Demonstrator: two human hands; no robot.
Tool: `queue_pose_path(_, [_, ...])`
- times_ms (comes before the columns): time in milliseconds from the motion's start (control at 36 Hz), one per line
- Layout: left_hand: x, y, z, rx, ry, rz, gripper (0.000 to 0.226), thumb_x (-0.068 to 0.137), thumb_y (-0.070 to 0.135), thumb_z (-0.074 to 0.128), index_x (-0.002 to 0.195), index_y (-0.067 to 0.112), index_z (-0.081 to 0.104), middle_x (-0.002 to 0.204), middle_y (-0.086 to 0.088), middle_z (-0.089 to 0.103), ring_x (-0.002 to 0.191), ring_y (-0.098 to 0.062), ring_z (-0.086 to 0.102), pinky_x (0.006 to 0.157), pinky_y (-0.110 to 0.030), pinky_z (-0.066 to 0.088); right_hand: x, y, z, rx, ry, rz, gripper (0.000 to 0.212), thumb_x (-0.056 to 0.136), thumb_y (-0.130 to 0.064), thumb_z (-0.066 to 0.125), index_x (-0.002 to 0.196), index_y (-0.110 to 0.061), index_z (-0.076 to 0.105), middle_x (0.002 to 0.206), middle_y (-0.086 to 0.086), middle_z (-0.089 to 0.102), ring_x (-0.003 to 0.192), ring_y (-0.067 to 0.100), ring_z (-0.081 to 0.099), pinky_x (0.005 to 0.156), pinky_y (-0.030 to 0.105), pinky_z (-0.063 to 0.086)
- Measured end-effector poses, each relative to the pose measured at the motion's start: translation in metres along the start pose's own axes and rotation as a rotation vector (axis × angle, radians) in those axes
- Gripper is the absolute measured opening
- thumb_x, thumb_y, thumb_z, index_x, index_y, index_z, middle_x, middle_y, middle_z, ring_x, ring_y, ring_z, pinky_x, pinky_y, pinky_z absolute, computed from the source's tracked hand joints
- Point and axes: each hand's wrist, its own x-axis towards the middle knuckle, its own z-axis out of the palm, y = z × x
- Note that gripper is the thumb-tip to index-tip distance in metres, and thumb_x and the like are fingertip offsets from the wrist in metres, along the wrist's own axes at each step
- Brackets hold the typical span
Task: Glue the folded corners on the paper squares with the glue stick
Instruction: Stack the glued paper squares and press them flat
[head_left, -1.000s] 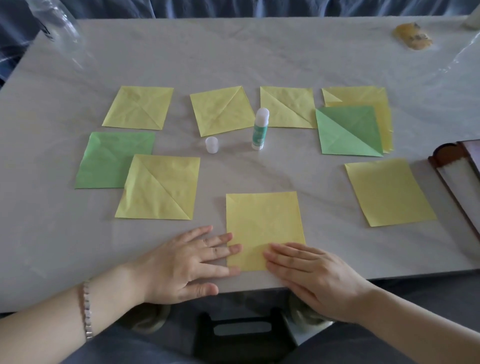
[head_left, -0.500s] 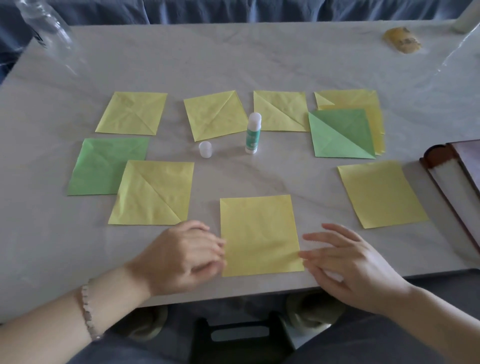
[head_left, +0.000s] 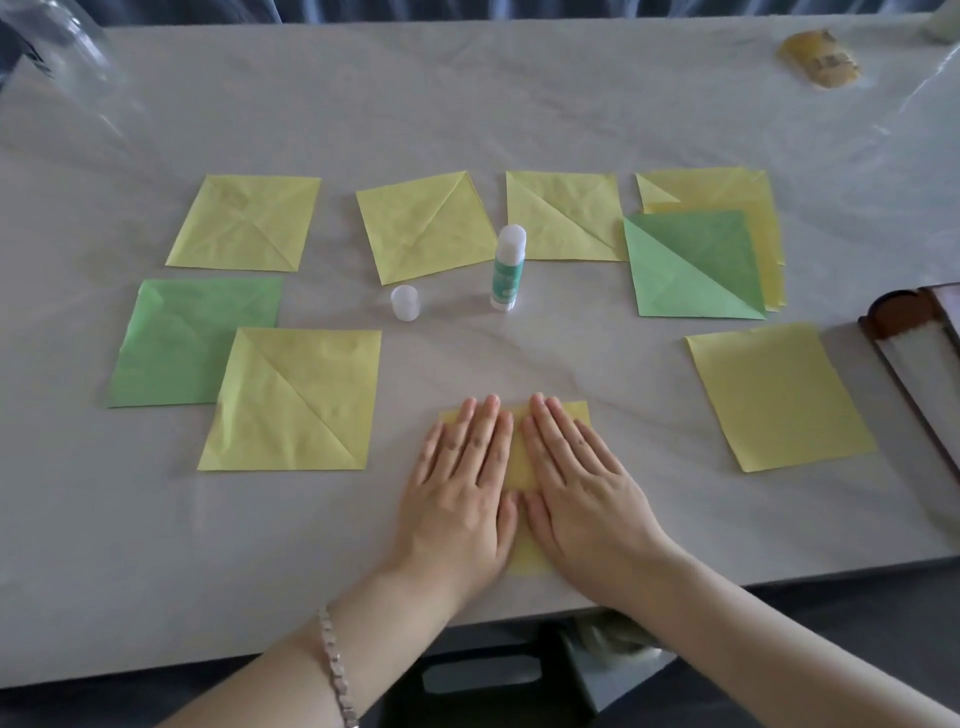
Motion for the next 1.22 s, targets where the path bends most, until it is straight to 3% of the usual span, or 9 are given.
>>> queue_pose_path(361, [-0.003, -0.018, -0.012, 0.057, -0.124, -0.183, 0.070, 0.089, 0.045, 0.030, 0.139, -0.003, 0.040, 0.146, -0.015, 0.039, 0.136, -0.022, 0.027, 0.108, -0.046, 0.017, 0.001, 0.023, -0.015, -0.028, -0.113, 0.148, 0.070, 0.098, -0.045, 0.006, 0.136, 0.003, 0.040, 0.143, 0.016, 0.040, 0.133, 0.027, 0.036, 0.108, 0.038, 0.016])
queue_pose_path(500, [0.010, -0.026, -0.020, -0.038, -0.074, -0.130, 0.071, 0.082, 0.055, 0.039, 0.118, -0.001, 0.062, 0.125, -0.015, 0.059, 0.116, -0.025, 0.040, 0.099, -0.041, 0.027, 0.019, 0.030, -0.036, 0.143, -0.082, 0.150, 0.062, 0.087, -0.050, 0.048, 0.136, -0.012, 0.041, 0.140, 0.001, 0.041, 0.127, 0.019, 0.031, 0.103, 0.026, 0.021])
queue_pose_path(583, [0.029, -0.028, -0.039, -0.074, -0.110, -0.109, 0.061, 0.075, 0.063, 0.052, 0.103, 0.010, 0.062, 0.109, -0.004, 0.056, 0.101, -0.023, 0.043, 0.087, -0.031, 0.027, 0.044, 0.037, -0.050, 0.278, -0.217, 0.141, 0.076, 0.072, -0.052, 0.069, 0.135, -0.024, 0.036, 0.126, -0.005, 0.043, 0.120, 0.017, 0.031, 0.100, 0.027, 0.026])
queue_pose_path(639, [0.042, -0.025, -0.049, -0.016, -0.208, -0.081, 0.059, 0.076, 0.063, 0.058, 0.114, 0.019, 0.051, 0.118, 0.003, 0.044, 0.110, -0.021, 0.041, 0.092, -0.029, 0.025, 0.058, 0.036, -0.058, 0.247, -0.286, 0.123, 0.074, 0.065, -0.053, 0.074, 0.127, -0.025, 0.044, 0.115, -0.005, 0.049, 0.114, 0.017, 0.035, 0.092, 0.028, 0.030])
queue_pose_path(806, [0.063, -0.022, -0.056, -0.034, -0.354, -0.078, 0.055, 0.078, 0.056, 0.064, 0.120, 0.027, 0.043, 0.115, 0.008, 0.040, 0.116, -0.017, 0.034, 0.090, -0.025, 0.025, 0.071, 0.029, -0.073, 0.197, -0.471, 0.125, 0.037, 0.072, -0.045, 0.073, 0.099, -0.025, 0.057, 0.080, -0.008, 0.046, 0.094, 0.019, 0.046, 0.075, 0.025, 0.030])
queue_pose_path(972, [0.070, -0.012, -0.050, -0.520, -0.193, -0.134, 0.013, 0.090, 0.032, 0.061, 0.093, 0.020, 0.062, 0.092, 0.003, 0.048, 0.094, -0.016, 0.050, 0.079, -0.025, 0.038, 0.050, 0.053, -0.078, 0.658, -0.257, 0.303, 0.019, 0.073, -0.026, 0.074, 0.073, -0.028, 0.056, 0.072, -0.009, 0.056, 0.064, 0.007, 0.051, 0.056, 0.020, 0.039])
queue_pose_path(1056, [0.081, 0.007, -0.055, -0.792, -0.169, -0.163, 0.015, 0.088, 0.025, 0.064, 0.075, 0.021, 0.057, 0.073, 0.009, 0.059, 0.070, -0.005, 0.053, 0.065, -0.022, 0.041, 0.036, 0.072, -0.090, 0.945, -0.096, 0.458, 0.019, 0.074, -0.016, 0.075, 0.079, -0.026, 0.060, 0.069, -0.008, 0.063, 0.060, 0.003, 0.058, 0.060, 0.023, 0.050])
queue_pose_path(1139, [0.095, 0.032, -0.060, -0.879, -0.135, -0.148, 0.014, 0.089, 0.025, 0.063, 0.076, 0.023, 0.057, 0.061, 0.020, 0.057, 0.057, 0.000, 0.049, 0.055, -0.013, 0.036, 0.025, 0.094, -0.106, 1.104, 0.018, 0.560, 0.019, 0.079, -0.005, 0.069, 0.086, -0.020, 0.060, 0.078, -0.002, 0.071, 0.070, 0.020, 0.067, 0.070, 0.041, 0.055])
queue_pose_path(1222, [0.106, 0.053, -0.063, -0.920, -0.073, -0.141, 0.010, 0.090, 0.022, 0.061, 0.091, 0.030, 0.056, 0.074, 0.016, 0.061, 0.069, 0.001, 0.056, 0.062, -0.008, 0.040, 0.016, 0.123, -0.121, 1.065, 0.185, 0.642, 0.025, 0.083, 0.000, 0.063, 0.087, -0.023, 0.058, 0.083, 0.002, 0.069, 0.070, 0.022, 0.065, 0.073, 0.045, 0.054])
